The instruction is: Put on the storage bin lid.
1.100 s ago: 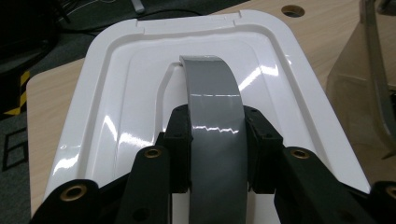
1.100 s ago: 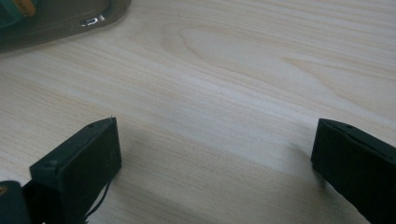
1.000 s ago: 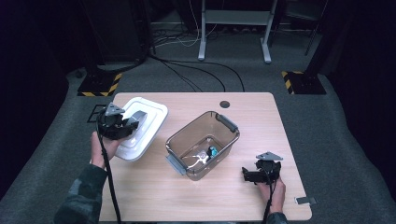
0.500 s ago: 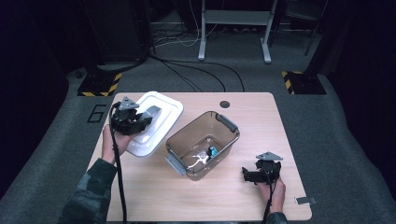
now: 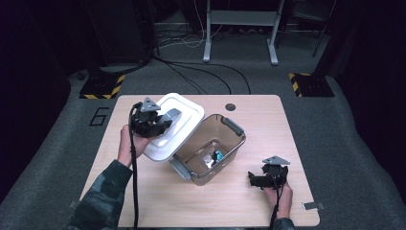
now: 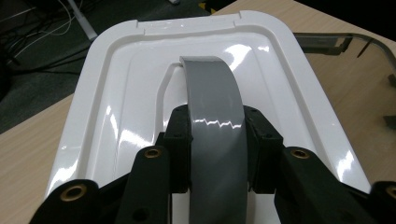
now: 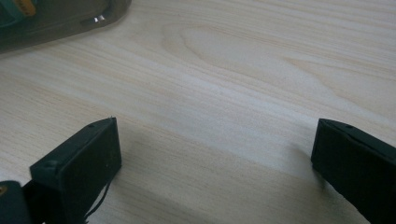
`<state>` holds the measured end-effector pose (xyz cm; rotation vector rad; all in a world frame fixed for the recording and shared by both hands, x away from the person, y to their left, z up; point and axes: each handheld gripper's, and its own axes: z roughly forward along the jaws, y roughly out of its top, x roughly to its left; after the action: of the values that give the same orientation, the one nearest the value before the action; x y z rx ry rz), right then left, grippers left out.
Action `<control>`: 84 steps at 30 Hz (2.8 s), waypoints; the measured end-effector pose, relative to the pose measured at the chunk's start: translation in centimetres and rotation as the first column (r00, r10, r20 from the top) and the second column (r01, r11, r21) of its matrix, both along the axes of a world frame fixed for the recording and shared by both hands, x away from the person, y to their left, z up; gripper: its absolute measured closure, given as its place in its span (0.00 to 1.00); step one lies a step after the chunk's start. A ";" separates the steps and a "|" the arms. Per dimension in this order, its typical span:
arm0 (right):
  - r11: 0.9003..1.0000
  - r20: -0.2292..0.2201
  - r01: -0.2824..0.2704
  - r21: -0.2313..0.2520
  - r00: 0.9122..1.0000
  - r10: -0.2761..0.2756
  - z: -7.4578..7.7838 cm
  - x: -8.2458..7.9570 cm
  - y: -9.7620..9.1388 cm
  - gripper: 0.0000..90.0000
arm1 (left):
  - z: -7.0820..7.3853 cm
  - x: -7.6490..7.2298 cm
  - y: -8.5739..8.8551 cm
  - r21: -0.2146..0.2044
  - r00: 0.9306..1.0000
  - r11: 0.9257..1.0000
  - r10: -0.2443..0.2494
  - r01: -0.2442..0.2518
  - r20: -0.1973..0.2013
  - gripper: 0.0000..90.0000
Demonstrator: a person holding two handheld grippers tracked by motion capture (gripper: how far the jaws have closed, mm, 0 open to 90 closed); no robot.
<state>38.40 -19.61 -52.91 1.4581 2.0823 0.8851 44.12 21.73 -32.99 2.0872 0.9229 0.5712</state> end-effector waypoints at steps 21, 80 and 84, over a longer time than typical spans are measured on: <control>1.000 0.001 0.004 0.003 1.000 -0.004 0.0 0.0 0.0 0.01 | 0.7 0.5 -5.7 0.023 0.995 0.995 -0.099 0.099 -0.011 0.74; 1.000 0.001 0.001 0.001 1.000 -0.001 0.0 0.0 0.0 0.01 | -4.4 -0.7 -11.9 0.064 0.972 0.973 -0.213 0.220 -0.104 0.57; 1.000 0.001 0.000 0.000 1.000 0.000 0.0 0.0 0.0 0.01 | -3.7 -0.8 -11.6 0.053 0.975 0.976 -0.205 0.210 -0.090 0.44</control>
<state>38.39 -19.62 -52.91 1.4571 2.0822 0.8852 43.31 10.15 -36.66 2.2449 0.7291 0.4100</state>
